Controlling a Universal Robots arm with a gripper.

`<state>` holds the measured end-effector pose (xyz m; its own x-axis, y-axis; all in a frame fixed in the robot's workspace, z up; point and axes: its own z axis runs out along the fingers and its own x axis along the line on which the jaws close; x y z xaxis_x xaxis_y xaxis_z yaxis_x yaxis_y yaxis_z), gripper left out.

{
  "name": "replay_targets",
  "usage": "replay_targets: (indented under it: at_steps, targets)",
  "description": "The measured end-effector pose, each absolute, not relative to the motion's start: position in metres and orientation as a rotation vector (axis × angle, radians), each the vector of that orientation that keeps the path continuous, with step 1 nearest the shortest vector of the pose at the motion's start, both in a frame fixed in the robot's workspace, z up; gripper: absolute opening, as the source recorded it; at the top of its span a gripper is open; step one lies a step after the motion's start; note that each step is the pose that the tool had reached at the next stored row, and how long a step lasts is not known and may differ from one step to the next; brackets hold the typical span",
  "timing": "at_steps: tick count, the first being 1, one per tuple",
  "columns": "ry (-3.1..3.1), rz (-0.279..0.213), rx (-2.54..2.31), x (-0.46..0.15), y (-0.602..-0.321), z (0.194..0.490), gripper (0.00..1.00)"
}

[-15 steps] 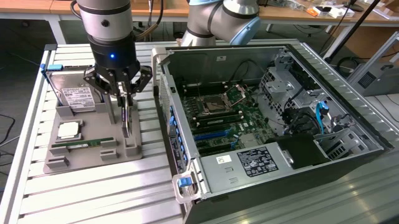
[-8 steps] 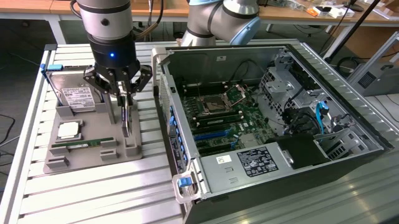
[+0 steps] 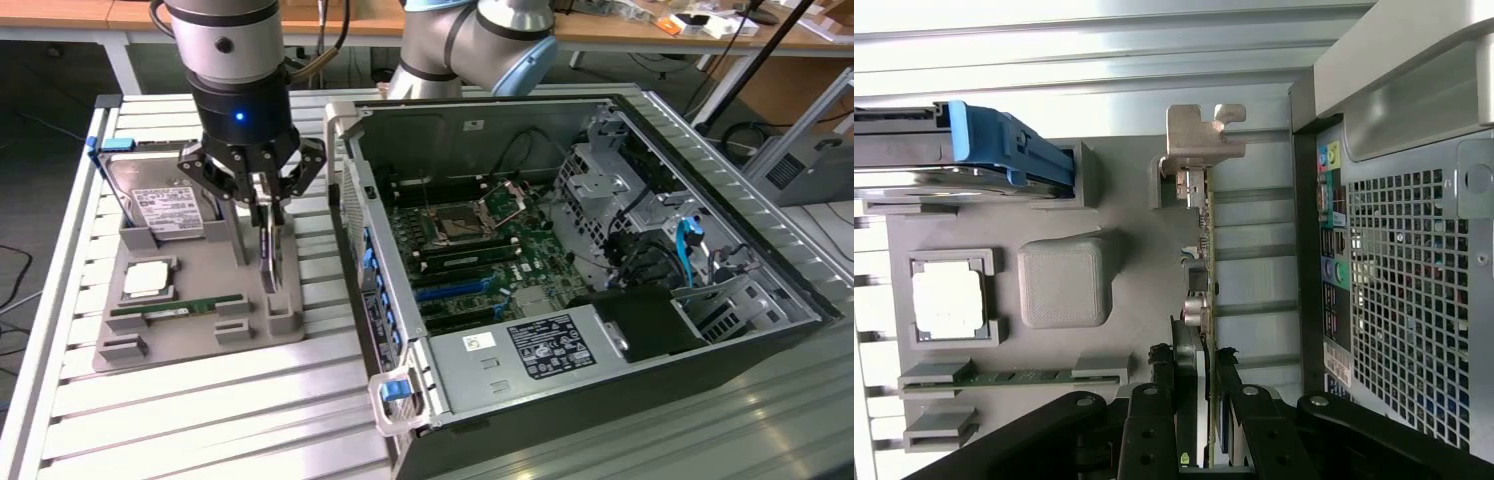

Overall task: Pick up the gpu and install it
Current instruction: 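Pick up the gpu and move the gpu toward the slot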

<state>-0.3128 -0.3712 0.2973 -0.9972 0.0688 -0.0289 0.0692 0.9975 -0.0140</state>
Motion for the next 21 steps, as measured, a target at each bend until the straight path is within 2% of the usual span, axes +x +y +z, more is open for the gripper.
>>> replay_targets:
  at_steps: [21]
  targets:
    - [3.111,-0.024,0.107,-0.3128,-0.3712,0.3023,0.27]
